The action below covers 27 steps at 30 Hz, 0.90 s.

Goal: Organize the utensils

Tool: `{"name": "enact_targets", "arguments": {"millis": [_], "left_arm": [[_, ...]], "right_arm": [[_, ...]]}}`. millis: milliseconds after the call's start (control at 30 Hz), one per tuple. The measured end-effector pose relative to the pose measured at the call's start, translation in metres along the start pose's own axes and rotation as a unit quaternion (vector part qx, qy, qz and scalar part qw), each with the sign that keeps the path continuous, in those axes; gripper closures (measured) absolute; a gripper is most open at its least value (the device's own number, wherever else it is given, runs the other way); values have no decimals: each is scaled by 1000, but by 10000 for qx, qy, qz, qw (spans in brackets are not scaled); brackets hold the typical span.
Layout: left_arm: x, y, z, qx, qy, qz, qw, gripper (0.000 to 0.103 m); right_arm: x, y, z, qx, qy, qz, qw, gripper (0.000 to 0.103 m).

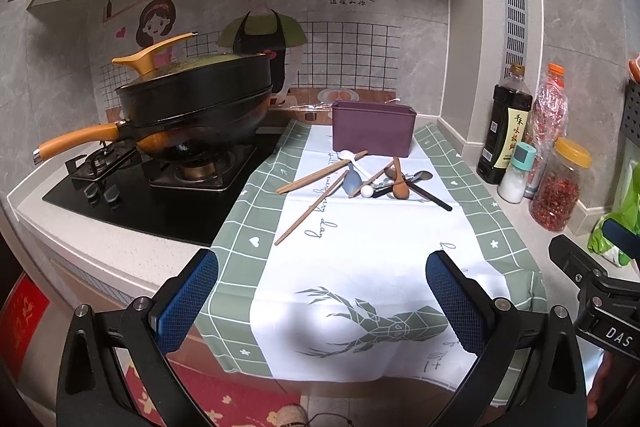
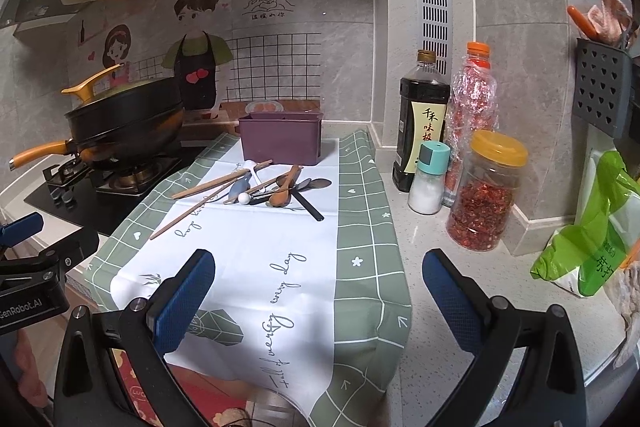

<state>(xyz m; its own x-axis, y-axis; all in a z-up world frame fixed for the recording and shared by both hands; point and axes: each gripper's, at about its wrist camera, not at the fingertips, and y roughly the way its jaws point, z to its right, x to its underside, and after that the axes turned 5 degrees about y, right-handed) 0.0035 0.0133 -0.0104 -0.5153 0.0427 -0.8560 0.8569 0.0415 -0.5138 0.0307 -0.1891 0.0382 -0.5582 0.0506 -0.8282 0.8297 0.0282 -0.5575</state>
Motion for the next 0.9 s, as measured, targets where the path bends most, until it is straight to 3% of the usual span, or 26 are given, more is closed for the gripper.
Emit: {"name": "enact_targets", "arguments": {"millis": [900], "left_arm": [[-1, 0, 2, 13, -4, -23, 10000, 0]], "right_arm": [[-3, 4, 2, -45, -1, -32, 10000, 0]]}}
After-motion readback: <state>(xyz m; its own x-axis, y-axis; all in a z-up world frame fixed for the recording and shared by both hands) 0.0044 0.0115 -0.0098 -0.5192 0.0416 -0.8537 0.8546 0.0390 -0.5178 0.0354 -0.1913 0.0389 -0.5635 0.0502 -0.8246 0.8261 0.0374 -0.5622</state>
